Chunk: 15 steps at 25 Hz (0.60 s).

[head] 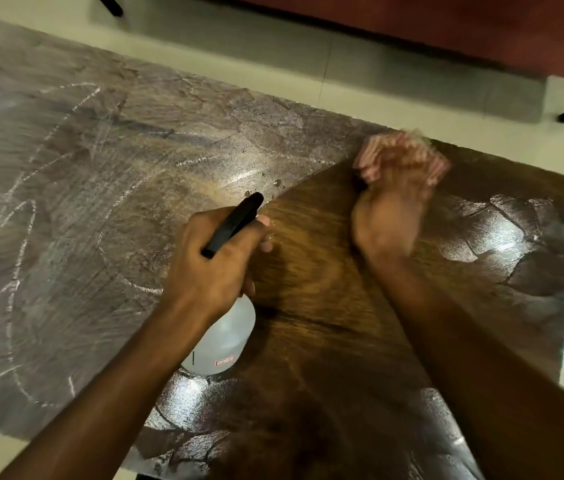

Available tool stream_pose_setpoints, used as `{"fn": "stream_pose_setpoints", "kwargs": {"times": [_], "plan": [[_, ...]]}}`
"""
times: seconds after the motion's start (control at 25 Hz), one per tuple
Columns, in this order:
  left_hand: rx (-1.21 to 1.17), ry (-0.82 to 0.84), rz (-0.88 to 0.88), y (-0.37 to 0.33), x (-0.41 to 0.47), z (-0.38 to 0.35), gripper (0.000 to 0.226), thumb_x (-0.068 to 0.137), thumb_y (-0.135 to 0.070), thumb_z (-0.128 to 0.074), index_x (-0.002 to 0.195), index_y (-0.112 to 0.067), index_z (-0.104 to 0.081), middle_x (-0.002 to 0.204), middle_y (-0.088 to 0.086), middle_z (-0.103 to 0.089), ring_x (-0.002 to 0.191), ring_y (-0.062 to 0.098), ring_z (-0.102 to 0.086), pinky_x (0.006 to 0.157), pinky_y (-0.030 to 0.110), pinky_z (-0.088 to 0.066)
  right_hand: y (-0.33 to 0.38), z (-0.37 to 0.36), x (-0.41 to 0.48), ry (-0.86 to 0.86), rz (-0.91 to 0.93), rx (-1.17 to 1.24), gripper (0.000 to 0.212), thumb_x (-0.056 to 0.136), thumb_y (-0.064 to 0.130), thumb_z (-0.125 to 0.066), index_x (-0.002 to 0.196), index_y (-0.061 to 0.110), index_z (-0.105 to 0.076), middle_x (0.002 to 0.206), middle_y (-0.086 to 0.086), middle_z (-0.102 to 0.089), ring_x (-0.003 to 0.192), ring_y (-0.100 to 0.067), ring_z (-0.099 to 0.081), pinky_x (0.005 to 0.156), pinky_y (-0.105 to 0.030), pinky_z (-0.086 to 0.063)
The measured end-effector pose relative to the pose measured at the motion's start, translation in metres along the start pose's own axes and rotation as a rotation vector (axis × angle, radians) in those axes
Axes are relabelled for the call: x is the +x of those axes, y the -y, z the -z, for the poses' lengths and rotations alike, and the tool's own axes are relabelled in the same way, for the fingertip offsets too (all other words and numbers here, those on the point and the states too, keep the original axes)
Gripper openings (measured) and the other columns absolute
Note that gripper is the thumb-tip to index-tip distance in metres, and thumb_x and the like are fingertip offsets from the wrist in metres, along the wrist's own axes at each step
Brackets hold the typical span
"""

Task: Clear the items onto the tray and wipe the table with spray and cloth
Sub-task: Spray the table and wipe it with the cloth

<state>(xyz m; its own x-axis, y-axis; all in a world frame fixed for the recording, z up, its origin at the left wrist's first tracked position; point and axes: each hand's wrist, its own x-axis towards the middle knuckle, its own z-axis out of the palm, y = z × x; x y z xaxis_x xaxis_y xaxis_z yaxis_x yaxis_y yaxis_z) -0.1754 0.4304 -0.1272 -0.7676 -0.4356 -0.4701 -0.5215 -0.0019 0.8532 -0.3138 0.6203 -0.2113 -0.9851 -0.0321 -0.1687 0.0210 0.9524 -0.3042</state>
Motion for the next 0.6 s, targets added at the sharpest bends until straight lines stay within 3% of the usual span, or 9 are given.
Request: {"fn": "stream_pose_setpoints", "kwargs": {"times": [0.08,0.16,0.2,0.24,0.32,0.4,0.52,0.6], "plan": [[0.015,-0.008,-0.035,-0.009,0.01,-0.004,0.016,0.091,-0.038,-0.067,0.079,-0.033,-0.076,0.07,0.01,-0.077,0.03,0.024,-0.053,0.047,0.032,-0.046,0.04,-0.019,-0.043,0.124,0.414,-0.012,0.072,0.097,0.022,-0.052,0.167,0.018,-0.032,0.176,-0.009,-0.028,0.166,-0.031,-0.015,0.13,-0.035,0.016],[0.044,-0.016,-0.051,-0.016,0.021,-0.004,0.026,0.089,-0.035,-0.065,0.074,-0.015,-0.075,0.063,0.018,-0.07,0.03,0.025,-0.053,0.046,0.036,-0.048,0.06,-0.029,-0.069,0.307,0.912,-0.061,0.058,0.095,0.027,-0.063,0.152,0.016,-0.056,0.163,-0.014,-0.05,0.16,-0.035,-0.031,0.135,-0.047,-0.004],[0.055,-0.013,-0.049,-0.019,0.025,-0.003,0.031,0.087,-0.036,-0.066,0.074,-0.009,-0.073,0.061,0.023,-0.067,0.03,0.025,-0.053,0.045,0.036,-0.048,0.059,-0.03,-0.063,0.327,1.096,-0.066,0.053,0.093,0.028,-0.069,0.144,0.014,-0.064,0.156,-0.015,-0.057,0.157,-0.037,-0.039,0.134,-0.052,-0.017],[0.061,-0.01,-0.048,-0.021,0.028,0.0,0.035,0.085,-0.038,-0.066,0.075,-0.005,-0.072,0.06,0.026,-0.066,0.03,0.025,-0.054,0.045,0.034,-0.048,0.055,-0.026,-0.047,0.32,1.159,-0.091,0.056,0.093,0.028,-0.068,0.147,0.015,-0.062,0.159,-0.015,-0.055,0.158,-0.035,-0.036,0.133,-0.053,-0.02],[0.081,-0.001,-0.049,-0.022,0.032,0.01,0.041,0.088,-0.039,-0.066,0.079,0.001,-0.073,0.063,0.024,-0.07,0.032,0.027,-0.056,0.045,0.035,-0.048,0.035,-0.015,-0.012,0.292,0.949,-0.172,0.068,0.102,0.032,-0.054,0.167,0.024,-0.033,0.176,-0.006,-0.026,0.166,-0.026,-0.011,0.136,-0.05,-0.008],[0.07,-0.01,-0.034,-0.02,0.033,0.02,0.036,0.092,-0.038,-0.065,0.086,-0.004,-0.078,0.07,0.013,-0.078,0.032,0.024,-0.057,0.044,0.033,-0.048,0.005,0.001,0.025,0.177,0.573,-0.177,0.075,0.105,0.029,-0.046,0.172,0.028,-0.012,0.18,-0.002,-0.008,0.167,-0.025,0.0,0.136,-0.051,-0.004],[0.028,-0.037,-0.007,-0.015,0.034,0.035,0.029,0.092,-0.04,-0.067,0.092,-0.015,-0.081,0.082,0.008,-0.083,0.032,0.021,-0.056,0.043,0.029,-0.046,0.0,0.012,0.057,0.041,0.117,-0.062,0.075,0.103,0.019,-0.045,0.172,0.018,-0.015,0.18,-0.012,-0.012,0.167,-0.03,-0.005,0.135,-0.051,-0.004],[-0.003,-0.04,-0.004,-0.014,0.034,0.043,0.017,0.091,-0.04,-0.067,0.084,-0.029,-0.078,0.081,0.009,-0.082,0.032,0.021,-0.055,0.041,0.027,-0.045,0.029,0.001,0.047,0.026,-0.006,-0.002,0.072,0.104,0.021,-0.044,0.171,0.018,-0.018,0.179,-0.011,-0.014,0.167,-0.03,-0.007,0.135,-0.051,-0.006]]}}
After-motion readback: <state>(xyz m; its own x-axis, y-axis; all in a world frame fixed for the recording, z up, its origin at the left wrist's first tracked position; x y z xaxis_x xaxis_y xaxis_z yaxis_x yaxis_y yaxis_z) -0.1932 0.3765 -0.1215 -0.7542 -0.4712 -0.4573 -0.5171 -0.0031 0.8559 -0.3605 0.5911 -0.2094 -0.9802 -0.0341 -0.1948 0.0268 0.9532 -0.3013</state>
